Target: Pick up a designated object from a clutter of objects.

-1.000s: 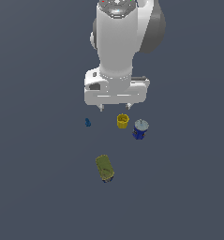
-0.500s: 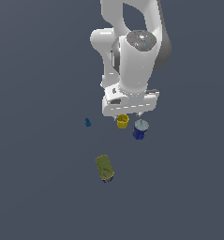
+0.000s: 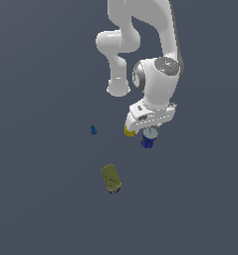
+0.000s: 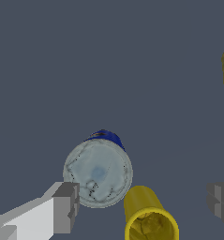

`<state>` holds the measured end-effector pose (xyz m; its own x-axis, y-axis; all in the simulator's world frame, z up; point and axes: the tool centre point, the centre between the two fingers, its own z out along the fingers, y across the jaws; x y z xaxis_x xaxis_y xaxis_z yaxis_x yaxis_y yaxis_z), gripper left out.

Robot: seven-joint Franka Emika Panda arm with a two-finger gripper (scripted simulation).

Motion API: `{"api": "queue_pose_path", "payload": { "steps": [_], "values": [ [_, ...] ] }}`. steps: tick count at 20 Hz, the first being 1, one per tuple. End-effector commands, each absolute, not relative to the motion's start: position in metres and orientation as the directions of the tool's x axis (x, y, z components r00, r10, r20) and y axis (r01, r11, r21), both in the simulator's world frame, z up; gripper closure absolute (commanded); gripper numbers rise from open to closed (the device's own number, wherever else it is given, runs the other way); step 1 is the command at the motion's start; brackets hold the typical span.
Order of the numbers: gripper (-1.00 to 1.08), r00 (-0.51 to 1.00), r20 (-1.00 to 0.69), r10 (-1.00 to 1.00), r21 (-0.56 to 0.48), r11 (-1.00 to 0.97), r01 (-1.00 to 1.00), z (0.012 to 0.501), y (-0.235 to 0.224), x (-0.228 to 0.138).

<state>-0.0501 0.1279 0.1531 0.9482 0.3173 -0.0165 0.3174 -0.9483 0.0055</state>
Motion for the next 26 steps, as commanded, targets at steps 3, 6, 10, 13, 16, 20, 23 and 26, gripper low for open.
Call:
{"api": "queue_pose_path", "payload": {
  "steps": [3,6,10,13,16,20,23,26],
  "values": [
    [-0.92,0.934,-0.006,0.358,0.003,-0.934,0.358,0.136,0.145,-0.061],
    [-0.92,0.927,-0.002,0.375,0.001,-0.927,0.375,0.129,0.152,-0.066],
    [-0.92,0.923,0.0,0.385,0.0,-0.923,0.385,0.124,0.156,-0.07],
    [-0.92,0.923,-0.001,0.384,0.0,-0.923,0.384,0.125,0.156,-0.069],
    [-0.92,0.923,-0.001,0.384,0.0,-0.923,0.384,0.12,0.156,-0.069],
    [-0.92,0.923,-0.001,0.385,0.0,-0.923,0.385,0.106,0.156,-0.07],
    [-0.92,0.923,-0.001,0.385,-0.001,-0.923,0.385,0.092,0.156,-0.071],
    [-0.92,0.923,0.0,0.386,-0.001,-0.923,0.386,0.081,0.157,-0.071]
  ]
}}
